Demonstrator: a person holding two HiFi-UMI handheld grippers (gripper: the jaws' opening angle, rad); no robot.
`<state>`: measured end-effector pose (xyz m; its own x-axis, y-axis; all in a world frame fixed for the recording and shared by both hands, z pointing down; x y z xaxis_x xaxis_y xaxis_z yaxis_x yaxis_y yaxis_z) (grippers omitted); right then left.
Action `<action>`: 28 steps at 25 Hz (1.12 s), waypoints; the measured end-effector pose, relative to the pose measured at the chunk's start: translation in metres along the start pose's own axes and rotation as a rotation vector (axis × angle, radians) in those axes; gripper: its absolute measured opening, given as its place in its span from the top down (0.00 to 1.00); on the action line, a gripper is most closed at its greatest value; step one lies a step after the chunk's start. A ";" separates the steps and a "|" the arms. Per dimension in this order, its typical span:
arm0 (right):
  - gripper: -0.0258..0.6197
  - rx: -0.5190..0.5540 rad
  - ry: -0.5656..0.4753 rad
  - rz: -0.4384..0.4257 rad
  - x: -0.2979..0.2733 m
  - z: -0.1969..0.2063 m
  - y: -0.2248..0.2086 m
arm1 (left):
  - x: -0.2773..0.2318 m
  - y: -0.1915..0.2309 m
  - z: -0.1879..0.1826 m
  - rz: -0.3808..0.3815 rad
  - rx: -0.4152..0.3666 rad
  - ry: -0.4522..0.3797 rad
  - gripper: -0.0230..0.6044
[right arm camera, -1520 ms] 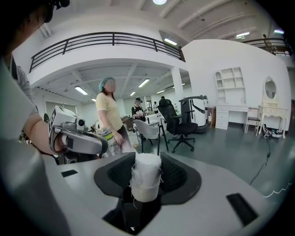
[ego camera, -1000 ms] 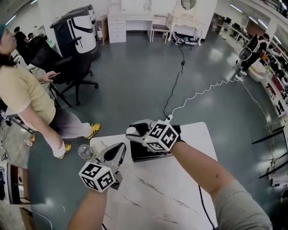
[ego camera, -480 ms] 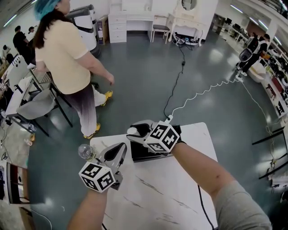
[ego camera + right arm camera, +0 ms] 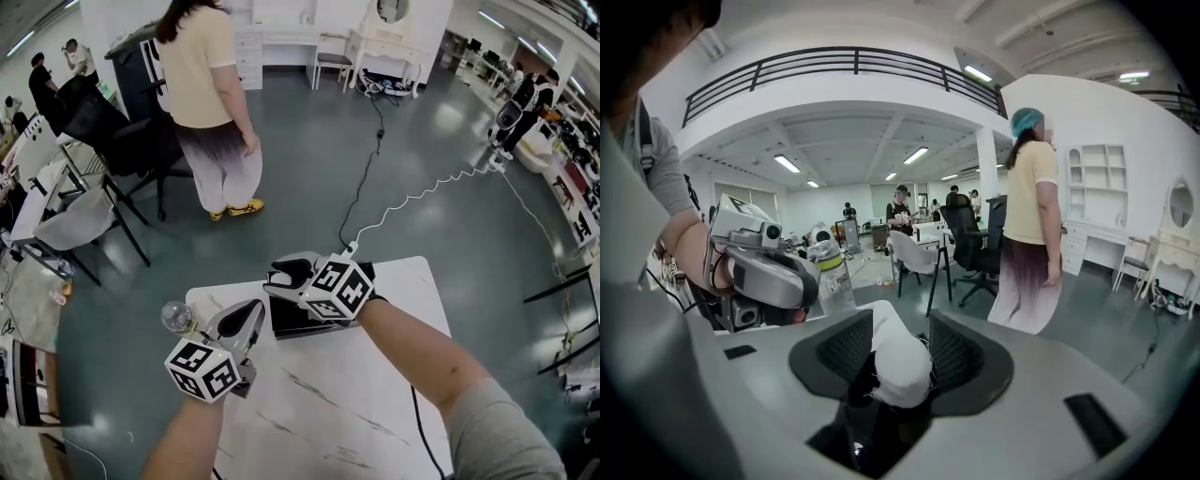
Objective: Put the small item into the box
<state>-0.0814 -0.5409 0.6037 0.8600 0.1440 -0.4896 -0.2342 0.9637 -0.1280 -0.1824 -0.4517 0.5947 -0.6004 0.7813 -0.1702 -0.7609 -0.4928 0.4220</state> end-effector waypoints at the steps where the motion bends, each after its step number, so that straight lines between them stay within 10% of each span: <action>1: 0.68 0.001 -0.001 -0.001 0.000 -0.001 0.001 | 0.000 0.000 0.000 0.001 0.000 0.000 0.96; 28: 0.68 -0.110 -0.089 0.047 0.023 -0.014 -0.004 | 0.006 -0.007 -0.011 0.008 -0.009 -0.006 0.96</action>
<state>-0.0677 -0.5444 0.5807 0.8825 0.2122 -0.4198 -0.3193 0.9256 -0.2032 -0.1832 -0.4476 0.5807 -0.6053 0.7794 -0.1614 -0.7580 -0.5027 0.4156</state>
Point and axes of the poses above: the fingertips, and each gripper's own axes: x backward along the fingers, y to its left, z out of its underside, the point moved 6 cm from there along x, backward along the fingers, and after that the axes turned 6 degrees about -z, right-handed, at the moved point
